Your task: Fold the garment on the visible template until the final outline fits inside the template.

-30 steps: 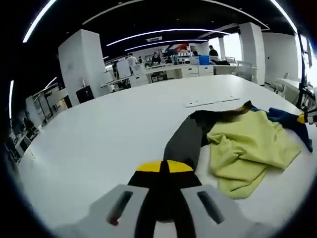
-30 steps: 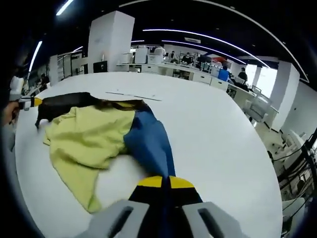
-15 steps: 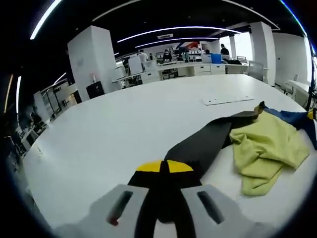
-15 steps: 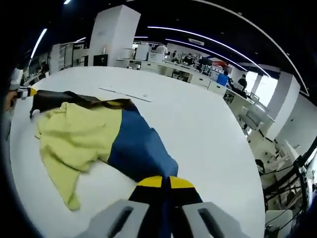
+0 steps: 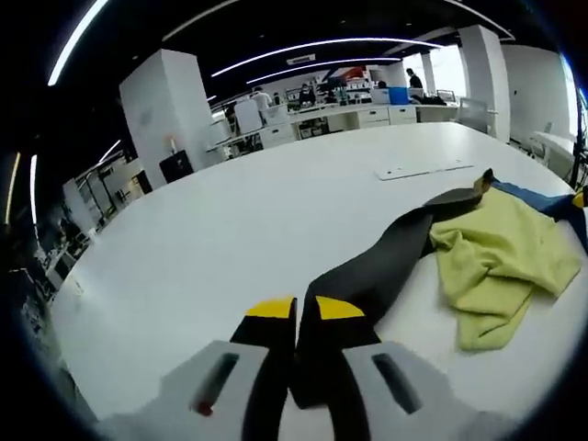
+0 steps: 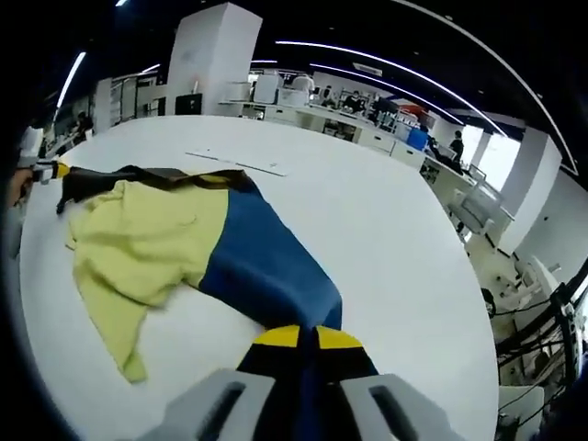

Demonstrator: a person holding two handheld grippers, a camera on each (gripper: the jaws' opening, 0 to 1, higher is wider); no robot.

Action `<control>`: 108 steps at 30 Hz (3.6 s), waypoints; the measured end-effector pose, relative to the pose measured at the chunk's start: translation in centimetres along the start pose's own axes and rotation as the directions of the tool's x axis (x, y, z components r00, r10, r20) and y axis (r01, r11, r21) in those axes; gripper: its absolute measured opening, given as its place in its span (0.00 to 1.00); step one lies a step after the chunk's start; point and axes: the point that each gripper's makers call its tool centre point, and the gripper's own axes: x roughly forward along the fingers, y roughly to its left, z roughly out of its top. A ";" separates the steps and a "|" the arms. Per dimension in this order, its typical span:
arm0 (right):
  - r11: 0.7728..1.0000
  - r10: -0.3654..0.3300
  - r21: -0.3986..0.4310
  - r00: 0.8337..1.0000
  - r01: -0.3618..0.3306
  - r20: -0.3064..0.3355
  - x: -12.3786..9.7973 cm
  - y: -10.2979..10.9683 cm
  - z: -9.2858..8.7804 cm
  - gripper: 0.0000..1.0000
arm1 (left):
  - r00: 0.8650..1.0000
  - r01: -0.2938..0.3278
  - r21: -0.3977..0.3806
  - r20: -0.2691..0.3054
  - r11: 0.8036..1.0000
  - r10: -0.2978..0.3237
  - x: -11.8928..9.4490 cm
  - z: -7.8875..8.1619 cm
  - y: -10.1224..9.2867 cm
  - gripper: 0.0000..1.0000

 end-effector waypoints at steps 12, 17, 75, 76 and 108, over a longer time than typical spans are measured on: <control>0.986 0.070 0.150 0.997 -0.072 0.020 -1.4 1.7 -0.8 0.43 | 0.995 0.089 -0.029 0.036 0.996 -0.088 -1.3 0.1 -2.4 0.45; 0.981 0.093 0.171 0.996 -0.093 0.009 -2.3 2.7 -1.9 0.48 | 0.986 0.161 -0.011 0.054 0.987 -0.160 -2.4 0.5 -4.5 0.54; 0.983 0.013 0.181 0.992 0.010 -0.124 -6.4 5.2 -10.6 0.06 | 0.855 0.519 0.105 -0.085 0.848 -0.512 -4.4 -6.4 -20.3 0.23; 0.984 0.009 0.177 0.992 0.013 -0.124 -6.4 5.1 -10.6 0.04 | 0.855 0.519 0.106 -0.084 0.848 -0.512 -4.3 -6.4 -20.4 0.23; 0.975 -0.151 0.128 0.965 0.181 -0.213 -6.8 -4.7 -13.2 0.00 | 0.870 0.490 0.101 -0.118 0.866 -0.479 -3.8 -6.3 -19.7 0.00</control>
